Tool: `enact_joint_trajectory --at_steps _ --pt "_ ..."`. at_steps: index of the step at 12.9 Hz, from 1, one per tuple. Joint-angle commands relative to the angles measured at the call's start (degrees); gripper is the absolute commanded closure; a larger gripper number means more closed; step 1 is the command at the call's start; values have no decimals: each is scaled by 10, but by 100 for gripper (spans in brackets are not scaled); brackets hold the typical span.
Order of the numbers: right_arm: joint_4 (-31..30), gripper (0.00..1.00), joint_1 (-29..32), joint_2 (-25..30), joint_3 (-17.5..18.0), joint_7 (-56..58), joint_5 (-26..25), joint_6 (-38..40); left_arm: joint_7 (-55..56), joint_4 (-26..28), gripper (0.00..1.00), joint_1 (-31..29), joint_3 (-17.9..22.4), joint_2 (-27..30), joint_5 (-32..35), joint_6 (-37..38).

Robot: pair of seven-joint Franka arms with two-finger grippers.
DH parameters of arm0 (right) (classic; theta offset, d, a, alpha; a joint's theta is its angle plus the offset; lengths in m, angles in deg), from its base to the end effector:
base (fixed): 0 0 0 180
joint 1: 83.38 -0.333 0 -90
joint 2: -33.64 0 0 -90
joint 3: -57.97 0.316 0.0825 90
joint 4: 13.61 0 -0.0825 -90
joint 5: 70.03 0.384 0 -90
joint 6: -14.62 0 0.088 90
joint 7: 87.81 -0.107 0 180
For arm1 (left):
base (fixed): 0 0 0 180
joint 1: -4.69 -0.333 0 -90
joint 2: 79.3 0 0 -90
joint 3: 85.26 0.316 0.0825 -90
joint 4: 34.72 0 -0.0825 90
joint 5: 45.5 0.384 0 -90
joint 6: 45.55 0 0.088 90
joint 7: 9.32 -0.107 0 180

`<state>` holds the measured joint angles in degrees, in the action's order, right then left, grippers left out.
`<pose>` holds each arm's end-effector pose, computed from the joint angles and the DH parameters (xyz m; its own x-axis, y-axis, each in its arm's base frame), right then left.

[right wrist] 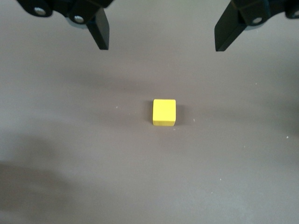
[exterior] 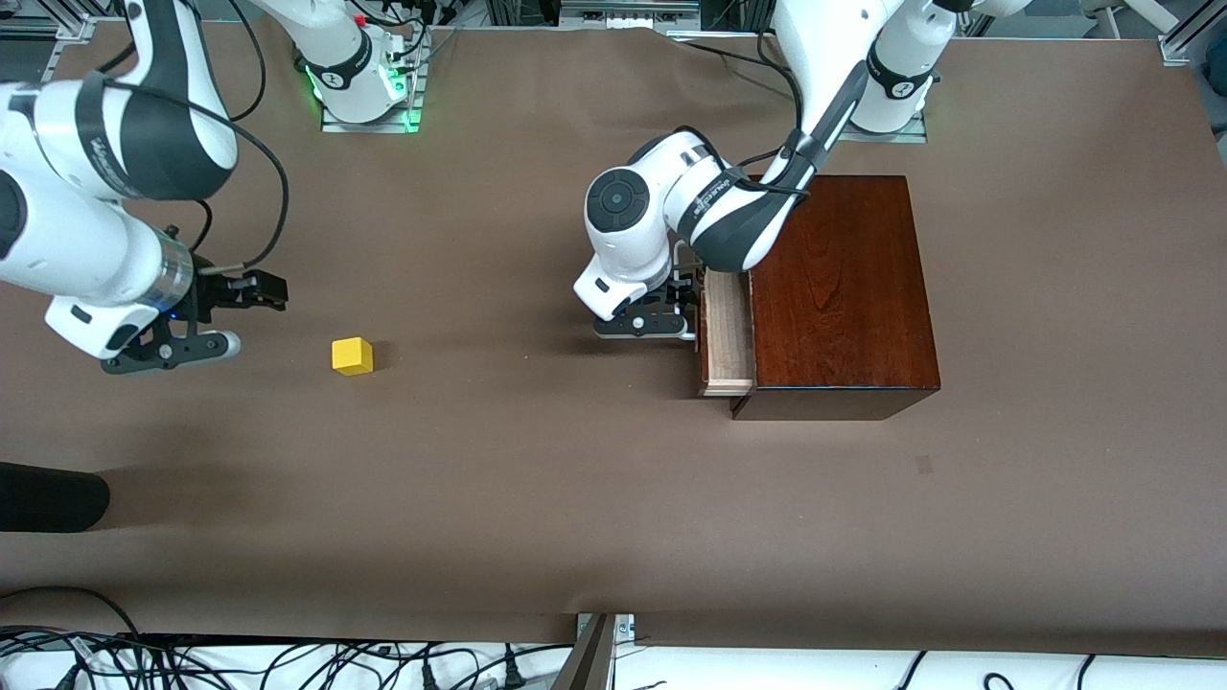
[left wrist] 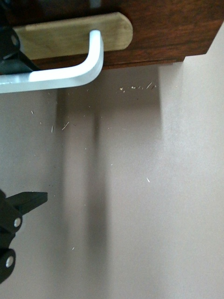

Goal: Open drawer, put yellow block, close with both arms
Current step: 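Pull the drawer open with the left gripper while the right gripper reaches the cube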

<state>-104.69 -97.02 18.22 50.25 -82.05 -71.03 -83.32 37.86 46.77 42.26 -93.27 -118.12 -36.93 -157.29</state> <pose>0.6220 0.0707 0.4683 0.9675 0.2030 -0.1511 0.2108 -0.9768 0.0375 0.5145 -0.4853 0.2893 0.9978 -0.0087 -0.0659 -0.0175 -0.9909 -0.1331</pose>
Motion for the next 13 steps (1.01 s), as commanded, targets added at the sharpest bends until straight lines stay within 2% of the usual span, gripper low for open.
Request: enact_joint_trajectory --at_steps 1,2,4,7,10,13 --pt "14 0 3 -20 0 42 9 -23 9 -3 0 13 -14 -33 -22 -69" --pt "9 0 4 -42 1 52 18 -34 9 -3 0 13 -14 -37 -18 -69" --pt "9 0 12 -71 -1 57 71 -52 10 -4 0 19 -13 -46 -21 -70" --pt "-20 0 20 -93 -1 57 75 -96 13 -9 0 19 -11 -50 -22 -73" --pt "-103 0 20 -93 0 56 77 -207 15 -38 0 20 -12 -57 -26 -88" --pt "-187 0 20 -91 1 57 112 -301 25 -38 0 20 -12 -61 -29 -94"
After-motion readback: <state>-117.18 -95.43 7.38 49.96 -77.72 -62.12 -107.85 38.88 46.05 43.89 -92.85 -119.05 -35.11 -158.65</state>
